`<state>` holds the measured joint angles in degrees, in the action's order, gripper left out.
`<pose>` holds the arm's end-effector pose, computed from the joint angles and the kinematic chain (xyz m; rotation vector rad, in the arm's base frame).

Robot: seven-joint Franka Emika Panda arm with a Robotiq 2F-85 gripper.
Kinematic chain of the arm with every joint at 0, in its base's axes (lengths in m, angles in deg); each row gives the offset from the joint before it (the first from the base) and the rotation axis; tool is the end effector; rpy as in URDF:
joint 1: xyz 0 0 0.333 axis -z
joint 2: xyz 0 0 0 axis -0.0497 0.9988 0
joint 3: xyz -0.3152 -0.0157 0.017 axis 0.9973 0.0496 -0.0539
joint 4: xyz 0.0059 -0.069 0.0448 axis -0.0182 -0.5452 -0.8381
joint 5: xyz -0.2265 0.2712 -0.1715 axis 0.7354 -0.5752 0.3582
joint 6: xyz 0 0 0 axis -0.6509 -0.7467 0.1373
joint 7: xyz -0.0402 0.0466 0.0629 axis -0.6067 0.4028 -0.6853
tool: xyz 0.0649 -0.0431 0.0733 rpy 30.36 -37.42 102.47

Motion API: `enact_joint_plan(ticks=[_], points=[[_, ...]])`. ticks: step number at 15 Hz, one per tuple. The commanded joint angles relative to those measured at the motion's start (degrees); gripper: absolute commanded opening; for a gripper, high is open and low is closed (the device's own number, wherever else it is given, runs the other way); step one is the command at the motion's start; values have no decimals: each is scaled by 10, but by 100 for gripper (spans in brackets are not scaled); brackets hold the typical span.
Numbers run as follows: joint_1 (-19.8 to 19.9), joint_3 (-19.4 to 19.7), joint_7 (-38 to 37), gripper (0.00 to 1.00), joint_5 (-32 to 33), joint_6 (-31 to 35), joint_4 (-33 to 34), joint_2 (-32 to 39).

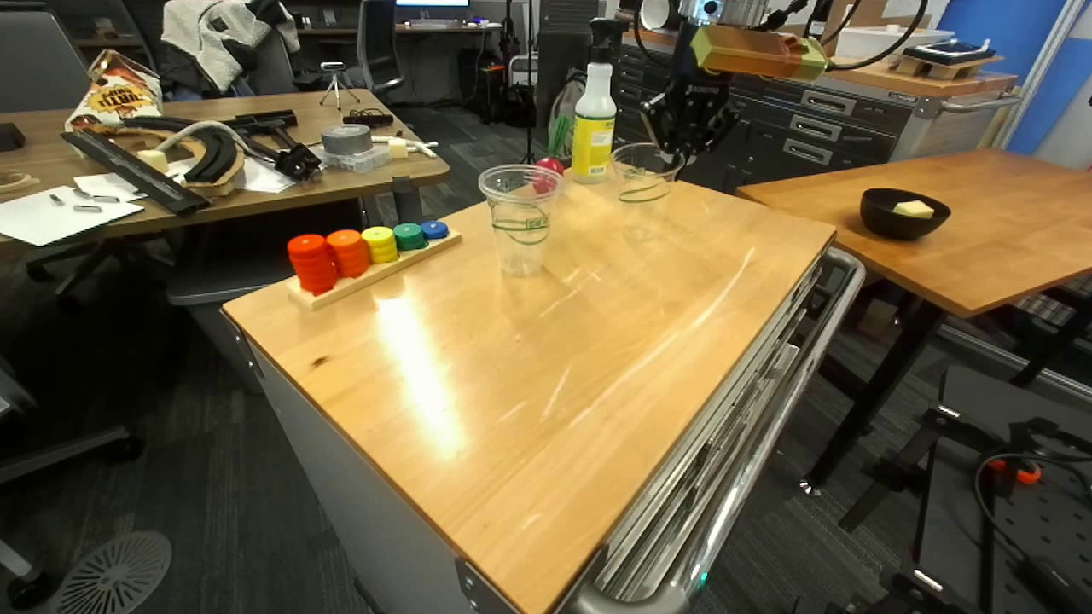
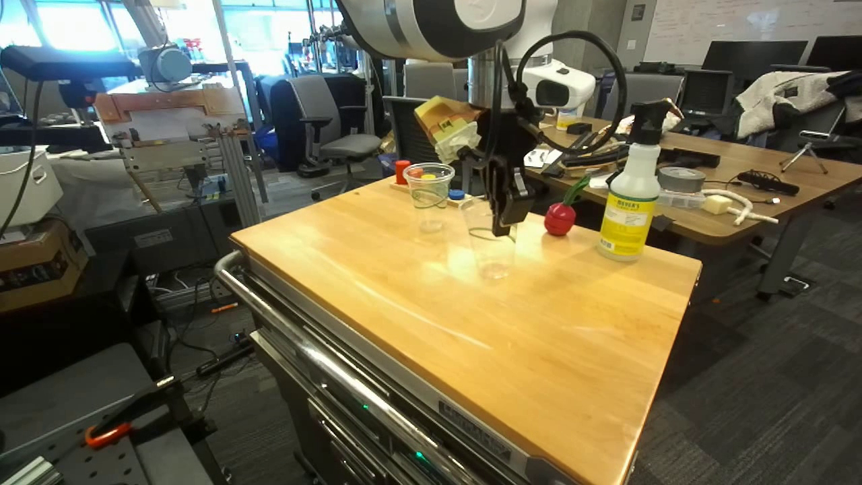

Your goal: Stack the three cups

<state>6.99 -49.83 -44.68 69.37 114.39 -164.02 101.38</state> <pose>0.5862 -0.1153 0.3268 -2.9777 0.9453 -0.1441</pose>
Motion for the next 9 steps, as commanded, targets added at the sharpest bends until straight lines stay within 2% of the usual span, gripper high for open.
enact_joint_plan(ticks=[1, 6, 9], points=[[-14, 5, -32, 1, 18, -23, 1, -25], [-22, -24, -31, 1, -41, -109, 50, -63], [-34, -42, -45, 1, -59, -135, 88, -75]])
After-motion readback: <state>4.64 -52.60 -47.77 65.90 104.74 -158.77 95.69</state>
